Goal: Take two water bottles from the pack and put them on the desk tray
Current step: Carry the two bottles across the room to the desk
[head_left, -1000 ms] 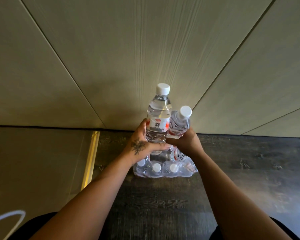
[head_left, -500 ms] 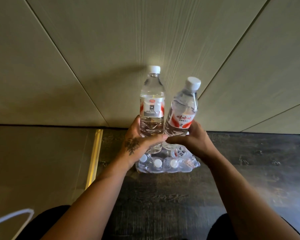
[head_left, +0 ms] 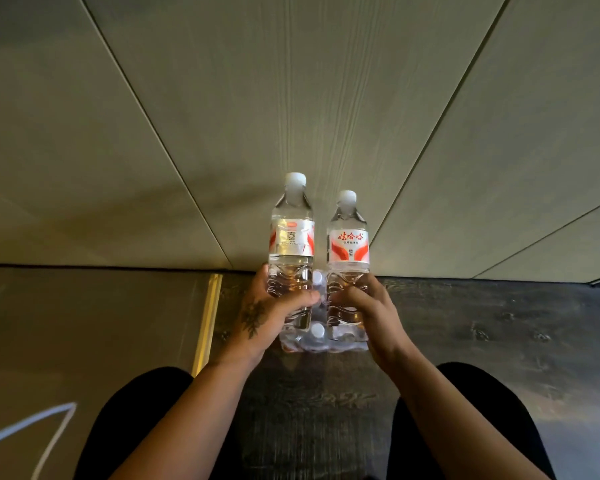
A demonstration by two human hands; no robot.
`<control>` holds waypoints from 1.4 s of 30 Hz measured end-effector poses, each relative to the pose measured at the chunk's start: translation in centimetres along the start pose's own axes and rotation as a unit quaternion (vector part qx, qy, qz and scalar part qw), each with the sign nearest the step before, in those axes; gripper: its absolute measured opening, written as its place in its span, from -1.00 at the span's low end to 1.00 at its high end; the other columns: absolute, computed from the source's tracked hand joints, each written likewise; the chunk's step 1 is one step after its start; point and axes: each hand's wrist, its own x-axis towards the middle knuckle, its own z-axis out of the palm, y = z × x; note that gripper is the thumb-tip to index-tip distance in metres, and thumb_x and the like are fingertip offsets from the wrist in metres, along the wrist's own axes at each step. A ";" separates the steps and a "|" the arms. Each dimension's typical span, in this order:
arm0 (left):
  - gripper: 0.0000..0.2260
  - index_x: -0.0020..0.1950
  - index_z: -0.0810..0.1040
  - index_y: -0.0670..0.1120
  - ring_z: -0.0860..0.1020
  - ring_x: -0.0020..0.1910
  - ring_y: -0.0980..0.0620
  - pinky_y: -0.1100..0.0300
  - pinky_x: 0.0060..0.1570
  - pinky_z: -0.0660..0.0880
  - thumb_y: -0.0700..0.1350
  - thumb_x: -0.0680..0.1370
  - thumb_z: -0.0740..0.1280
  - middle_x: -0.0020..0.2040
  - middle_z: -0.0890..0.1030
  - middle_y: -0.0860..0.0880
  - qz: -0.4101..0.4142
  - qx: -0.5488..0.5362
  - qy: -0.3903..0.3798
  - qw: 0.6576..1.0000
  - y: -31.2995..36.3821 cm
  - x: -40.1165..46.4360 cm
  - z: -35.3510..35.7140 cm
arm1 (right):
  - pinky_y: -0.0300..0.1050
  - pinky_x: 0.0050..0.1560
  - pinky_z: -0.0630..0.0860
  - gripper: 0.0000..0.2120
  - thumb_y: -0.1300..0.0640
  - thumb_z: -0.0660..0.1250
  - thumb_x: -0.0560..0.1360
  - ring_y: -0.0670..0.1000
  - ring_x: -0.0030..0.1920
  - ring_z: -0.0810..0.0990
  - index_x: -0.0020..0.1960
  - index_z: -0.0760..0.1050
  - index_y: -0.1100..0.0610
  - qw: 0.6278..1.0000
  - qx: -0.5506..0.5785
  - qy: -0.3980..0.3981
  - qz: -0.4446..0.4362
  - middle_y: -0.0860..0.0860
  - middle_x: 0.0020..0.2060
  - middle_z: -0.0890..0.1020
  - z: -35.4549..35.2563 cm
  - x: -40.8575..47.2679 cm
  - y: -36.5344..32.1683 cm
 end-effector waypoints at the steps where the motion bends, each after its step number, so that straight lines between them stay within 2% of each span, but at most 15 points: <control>1: -0.37 0.21 0.63 0.20 0.74 -0.02 0.29 0.19 -0.02 0.58 0.15 0.15 0.62 0.04 0.79 0.25 -0.003 0.001 -0.002 1.000 0.1 -0.2 0.0 | 0.01 0.10 0.67 -0.38 0.03 0.45 0.37 0.14 0.18 0.75 0.42 0.51 0.10 1.000 0.004 0.004 0.001 0.08 0.17 0.75 0.1 -0.1 -0.1; 4: -0.42 0.17 0.66 0.23 0.75 -0.01 0.23 0.10 0.02 0.59 0.14 0.15 0.63 0.05 0.80 0.20 -0.004 0.013 -0.002 1.000 0.4 -0.4 -0.2 | 0.12 0.16 0.69 -0.43 0.05 0.47 0.36 0.17 0.16 0.76 0.36 0.55 0.10 1.000 0.009 0.014 0.001 0.11 0.14 0.76 0.1 -0.4 -0.7; 7: -0.34 0.22 0.63 0.19 0.75 -0.03 0.25 0.10 0.01 0.58 0.15 0.13 0.63 0.03 0.79 0.23 -0.004 0.009 -0.002 1.000 2.1 -0.9 -0.2 | 0.12 0.19 0.67 -0.43 0.02 0.47 0.36 0.10 0.12 0.77 0.36 0.55 0.07 1.000 0.000 0.012 -0.003 0.08 0.13 0.76 0.0 -1.3 -2.7; 9: -0.31 0.25 0.63 0.16 0.75 -0.03 0.24 0.10 0.02 0.58 0.15 0.12 0.63 0.02 0.80 0.23 -0.009 0.013 0.000 1.000 4.5 -2.0 -0.2 | 0.09 0.19 0.65 -0.39 -0.01 0.48 0.35 0.05 0.09 0.78 0.39 0.53 0.06 1.000 0.006 0.014 0.000 0.05 0.13 0.76 -0.1 -2.9 -5.1; 12: -0.29 0.29 0.63 0.10 0.77 0.00 0.15 0.12 0.01 0.61 0.12 0.14 0.64 0.02 0.81 0.15 -0.024 0.026 -0.001 0.999 8.8 -4.8 -0.3 | 0.16 0.25 0.63 -0.22 -0.13 0.54 0.21 0.11 0.15 0.76 0.40 0.52 0.04 0.999 0.023 0.012 0.024 0.08 0.17 0.75 0.0 -6.1 -9.7; 16: -0.27 0.37 0.61 0.04 0.76 0.12 -0.04 0.08 0.01 0.63 0.06 0.21 0.68 0.08 0.81 0.04 -0.054 0.037 0.004 0.998 18.9 -10.4 -0.3 | -0.08 0.06 0.60 -0.11 -0.24 0.54 0.15 -0.09 0.02 0.79 0.43 0.52 0.03 0.999 0.020 0.003 0.033 0.04 0.19 0.76 -0.3 -12.2 -19.8; 20: -0.19 0.36 0.61 0.00 0.76 0.12 -0.12 0.02 -0.01 0.66 0.11 0.13 0.66 0.04 0.81 0.00 -0.061 0.032 0.016 0.998 28.9 -15.8 0.1 | -0.12 -0.02 0.67 -0.21 -0.20 0.54 0.19 0.02 0.04 0.82 0.37 0.53 0.04 0.999 0.029 -0.002 0.033 0.04 0.07 0.82 -0.5 -18.0 -29.2; 22: -0.20 0.36 0.60 0.03 0.75 0.11 -0.11 -0.02 0.01 0.67 0.14 0.12 0.65 0.04 0.80 0.01 -0.058 0.033 0.017 0.998 33.9 -18.6 0.5 | -0.15 -0.05 0.69 -0.28 -0.17 0.52 0.20 -0.01 0.02 0.82 0.32 0.54 0.03 0.999 0.028 -0.005 0.019 -0.05 0.01 0.82 -0.3 -21.0 -33.6; 25: -0.23 0.32 0.60 0.06 0.75 0.09 -0.05 0.06 -0.03 0.66 0.15 0.12 0.64 0.03 0.80 0.02 -0.055 0.034 0.023 0.998 41.2 -22.3 0.6 | -0.02 0.05 0.69 -0.28 -0.17 0.52 0.20 0.01 0.04 0.81 0.32 0.55 0.03 0.999 0.039 -0.007 0.011 -0.02 0.03 0.82 0.0 -25.2 -40.4; 27: -0.25 0.32 0.58 0.16 0.76 0.03 0.11 0.21 -0.12 0.66 0.16 0.13 0.64 0.04 0.80 0.11 -0.053 0.034 0.021 0.998 45.2 -24.6 0.9 | -0.05 -0.02 0.72 -0.32 -0.13 0.54 0.25 0.06 0.04 0.82 0.32 0.56 0.07 0.999 0.045 -0.020 0.006 0.06 0.07 0.81 0.0 -27.4 -43.8; 29: -0.30 0.32 0.57 0.19 0.74 -0.05 0.28 0.39 -0.28 0.64 0.10 0.18 0.64 0.02 0.79 0.25 -0.047 0.029 0.018 0.998 48.8 -26.7 1.2 | 0.05 0.02 0.74 -0.38 -0.01 0.54 0.34 0.20 0.08 0.80 0.35 0.54 0.14 0.998 0.060 -0.033 0.012 0.21 0.12 0.78 -0.1 -29.3 -46.9; 31: -0.34 0.34 0.58 0.12 0.74 -0.08 0.30 0.43 -0.30 0.62 0.00 0.25 0.63 0.02 0.79 0.26 -0.046 0.032 0.017 0.998 51.3 -28.4 1.5 | 0.16 0.05 0.74 -0.41 0.06 0.50 0.39 0.30 0.11 0.78 0.38 0.51 0.17 0.996 0.080 -0.042 0.016 0.31 0.16 0.74 -0.3 -30.9 -49.0; 35: -0.41 0.28 0.57 0.15 0.73 -0.11 0.32 0.42 -0.35 0.61 0.00 0.28 0.62 -0.02 0.77 0.29 -0.042 0.034 0.024 0.998 54.1 -30.7 2.4 | 0.16 0.01 0.75 -0.41 0.09 0.48 0.39 0.41 0.14 0.73 0.38 0.48 0.22 0.994 0.093 -0.049 0.010 0.40 0.18 0.69 -0.8 -32.8 -51.2; 39: -0.42 0.26 0.60 0.09 0.77 -0.16 0.21 0.33 -0.38 0.64 -0.03 0.26 0.63 -0.06 0.81 0.19 -0.042 0.036 0.029 0.998 54.9 -31.6 3.2 | 0.09 -0.02 0.72 -0.40 0.06 0.47 0.38 0.31 0.11 0.74 0.38 0.47 0.19 0.995 0.088 -0.046 -0.005 0.35 0.18 0.69 -1.9 -34.0 -51.7; 42: -0.36 0.29 0.60 0.11 0.78 -0.10 0.12 0.24 -0.28 0.67 0.03 0.22 0.64 -0.04 0.81 0.18 -0.040 0.034 0.024 0.998 55.2 -31.9 3.9 | 0.04 -0.06 0.71 -0.39 0.05 0.46 0.39 0.25 0.06 0.76 0.39 0.47 0.20 0.994 0.100 -0.037 -0.011 0.35 0.17 0.70 -2.9 -34.6 -51.5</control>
